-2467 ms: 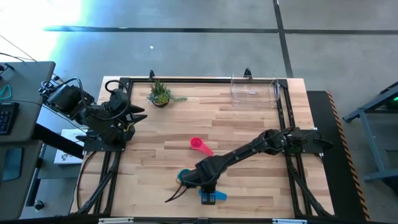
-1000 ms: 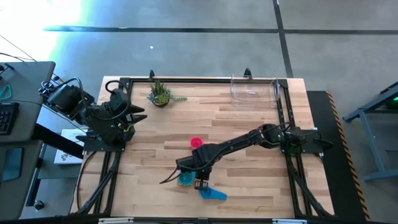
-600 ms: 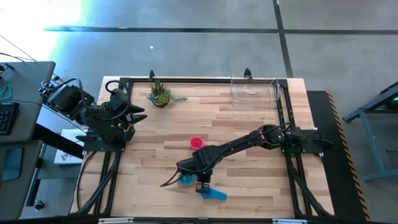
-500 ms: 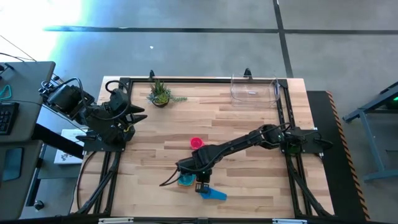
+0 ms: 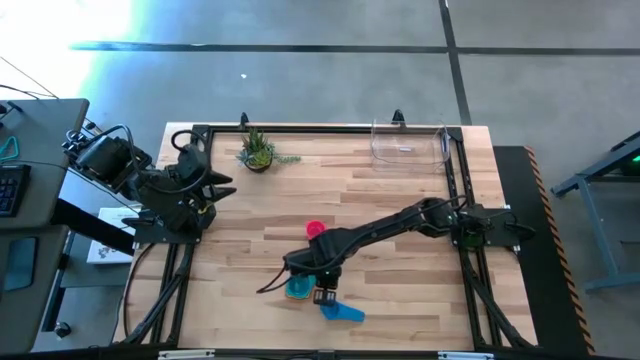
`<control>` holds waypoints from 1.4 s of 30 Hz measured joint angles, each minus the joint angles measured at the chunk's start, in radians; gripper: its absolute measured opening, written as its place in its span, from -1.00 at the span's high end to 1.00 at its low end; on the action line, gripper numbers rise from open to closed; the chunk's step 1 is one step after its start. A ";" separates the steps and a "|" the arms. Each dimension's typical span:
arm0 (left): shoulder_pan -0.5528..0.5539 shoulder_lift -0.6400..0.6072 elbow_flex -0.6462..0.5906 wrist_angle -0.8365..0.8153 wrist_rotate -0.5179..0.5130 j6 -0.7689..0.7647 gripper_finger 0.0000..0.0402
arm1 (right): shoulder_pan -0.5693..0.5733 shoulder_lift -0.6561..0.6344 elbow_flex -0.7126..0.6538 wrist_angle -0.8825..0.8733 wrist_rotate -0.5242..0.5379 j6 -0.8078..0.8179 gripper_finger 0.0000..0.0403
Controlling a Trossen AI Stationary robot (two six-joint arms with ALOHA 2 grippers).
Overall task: Nest measuring cups in basket
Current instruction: Stack the red measuring cup on top of the light blue measuring cup
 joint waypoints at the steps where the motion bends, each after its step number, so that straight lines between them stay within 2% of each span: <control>1: 0.000 0.000 0.000 -0.001 0.006 0.000 0.43 | 0.001 -0.005 0.012 -0.028 0.005 -0.001 0.72; 6: 0.000 0.000 0.000 0.000 0.010 -0.001 0.43 | -0.002 -0.009 0.087 -0.127 0.101 -0.048 0.72; 11: 0.000 0.000 0.000 0.000 0.012 -0.002 0.43 | -0.039 -0.009 0.161 -0.222 0.118 -0.102 0.72; 15: 0.000 0.000 0.000 0.000 0.011 -0.003 0.43 | -0.080 -0.021 0.202 -0.309 0.171 -0.154 0.72; 27: 0.000 0.001 0.000 0.000 0.006 -0.002 0.43 | -0.240 -0.214 0.160 -0.355 0.296 -0.297 0.72; 35: 0.000 0.001 0.000 0.000 0.001 -0.028 0.43 | -0.367 -0.401 0.157 -0.352 0.355 -0.361 0.72; 42: 0.000 0.006 0.000 0.001 -0.063 -0.028 0.43 | -0.464 -0.544 0.157 -0.353 0.379 -0.369 0.72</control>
